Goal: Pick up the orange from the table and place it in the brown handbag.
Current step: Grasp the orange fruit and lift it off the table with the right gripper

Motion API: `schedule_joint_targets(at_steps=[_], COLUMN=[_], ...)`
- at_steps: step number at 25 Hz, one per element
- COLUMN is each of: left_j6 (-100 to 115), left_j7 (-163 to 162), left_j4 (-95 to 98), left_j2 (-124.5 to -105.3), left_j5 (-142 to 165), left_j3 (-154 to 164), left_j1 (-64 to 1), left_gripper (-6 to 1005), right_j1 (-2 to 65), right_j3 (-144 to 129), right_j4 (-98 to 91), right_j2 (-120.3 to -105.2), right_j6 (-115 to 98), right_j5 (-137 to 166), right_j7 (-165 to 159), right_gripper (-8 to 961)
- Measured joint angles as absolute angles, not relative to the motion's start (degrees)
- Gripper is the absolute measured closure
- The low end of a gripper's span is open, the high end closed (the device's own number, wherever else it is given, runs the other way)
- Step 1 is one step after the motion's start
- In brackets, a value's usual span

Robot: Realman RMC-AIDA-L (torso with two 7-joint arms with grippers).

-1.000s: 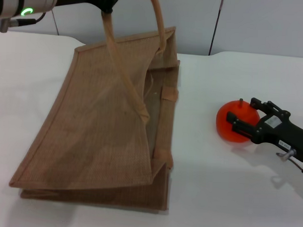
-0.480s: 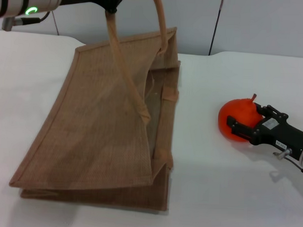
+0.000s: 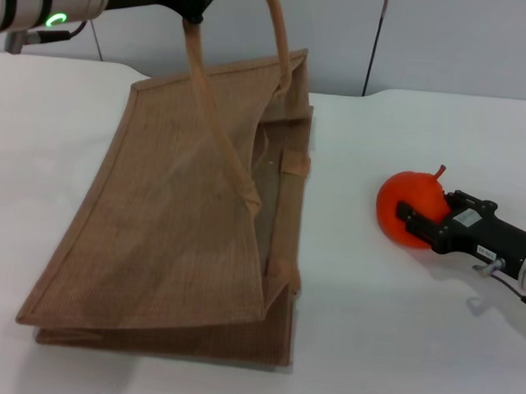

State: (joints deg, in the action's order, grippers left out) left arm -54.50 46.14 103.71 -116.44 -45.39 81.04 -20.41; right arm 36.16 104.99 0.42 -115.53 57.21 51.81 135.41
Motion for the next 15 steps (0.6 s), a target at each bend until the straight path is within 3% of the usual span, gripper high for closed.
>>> schedule_joint_targets(at_steps=[6,15], left_j6=[-54.51,-54.47], left_j7=[46.21,46.98], left_j4=[103.72,104.31], left_j2=[-116.39,-116.36], left_j5=[-45.54,-45.66], left_j3=[81.04,81.03], left_j1=[-21.21,-22.52], left_gripper=[867,867], right_j1=[36.43,35.9], right_j3=[104.65,98.56], right_j4=[1.37,11.59], right_j2=[-115.59,-115.77], right_j6=[57.32,58.21], right_j5=[51.97,52.06], right_j7=[135.0,129.01], right_gripper=[336,423])
